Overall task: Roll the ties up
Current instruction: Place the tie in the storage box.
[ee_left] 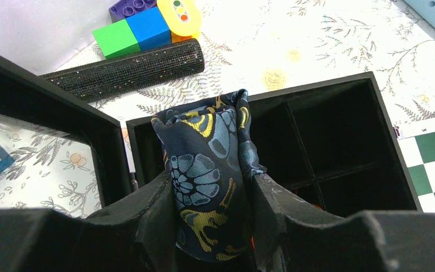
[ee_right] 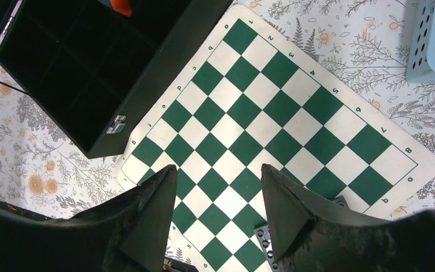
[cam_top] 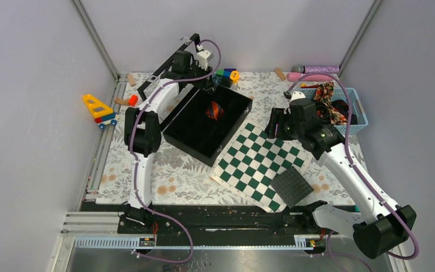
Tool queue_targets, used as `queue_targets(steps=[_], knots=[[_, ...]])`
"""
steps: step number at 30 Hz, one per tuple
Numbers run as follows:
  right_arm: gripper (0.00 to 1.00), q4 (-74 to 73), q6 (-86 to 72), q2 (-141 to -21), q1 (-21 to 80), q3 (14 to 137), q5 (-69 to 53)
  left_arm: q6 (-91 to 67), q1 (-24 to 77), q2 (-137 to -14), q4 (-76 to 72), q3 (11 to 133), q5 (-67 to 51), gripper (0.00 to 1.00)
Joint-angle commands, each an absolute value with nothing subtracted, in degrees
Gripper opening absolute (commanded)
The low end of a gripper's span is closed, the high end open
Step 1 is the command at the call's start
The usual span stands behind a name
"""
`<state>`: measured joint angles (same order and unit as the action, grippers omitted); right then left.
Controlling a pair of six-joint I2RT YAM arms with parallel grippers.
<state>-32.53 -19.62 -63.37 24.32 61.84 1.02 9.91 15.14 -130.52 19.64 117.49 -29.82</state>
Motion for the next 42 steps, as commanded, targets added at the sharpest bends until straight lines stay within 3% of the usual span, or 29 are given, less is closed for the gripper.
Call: queue_targets(steps=[1,25,42], knots=[[0.64,-32.9,-18.8,-63.4,24.0,61.8,1.0,9.8,14.1,-132.4,16.3,121.5,-33.0,0.36],[0.64,-33.1,-18.4,-65.2,24.0,63.1,0.7,14.5,14.9,-135.1,22.1,119.6,-28.5,0.35],[0.65,-33.1,-18.1,-65.2,24.1,62.9,0.7,18.1,17.1,-137.3,25.7,123.1,-16.0,0.36]])
